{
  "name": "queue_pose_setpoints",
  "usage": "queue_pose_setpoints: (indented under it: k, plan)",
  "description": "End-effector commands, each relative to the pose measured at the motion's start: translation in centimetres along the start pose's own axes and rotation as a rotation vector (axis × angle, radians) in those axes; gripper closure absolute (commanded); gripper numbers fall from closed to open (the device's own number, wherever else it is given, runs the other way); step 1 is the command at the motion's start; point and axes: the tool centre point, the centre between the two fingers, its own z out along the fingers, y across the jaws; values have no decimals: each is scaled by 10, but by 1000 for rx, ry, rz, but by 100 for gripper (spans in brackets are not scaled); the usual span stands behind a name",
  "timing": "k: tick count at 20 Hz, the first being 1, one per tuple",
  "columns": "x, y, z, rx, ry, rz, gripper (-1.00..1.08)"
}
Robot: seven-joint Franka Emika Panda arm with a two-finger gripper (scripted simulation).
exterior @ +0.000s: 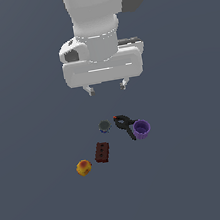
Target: Pick up a designated object from a clutter of objects.
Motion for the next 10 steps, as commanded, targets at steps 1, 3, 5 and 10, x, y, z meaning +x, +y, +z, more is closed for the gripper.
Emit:
queue_pose_setpoints:
  k: [1, 3, 5, 10]
  plan:
    - [0, 0, 1, 0, -1, 1, -92]
    - [2, 1, 3, 1, -2, 9, -92]
    - [5, 3, 6, 2, -3, 24, -92]
    - [18, 13, 20, 5, -8, 83, -92]
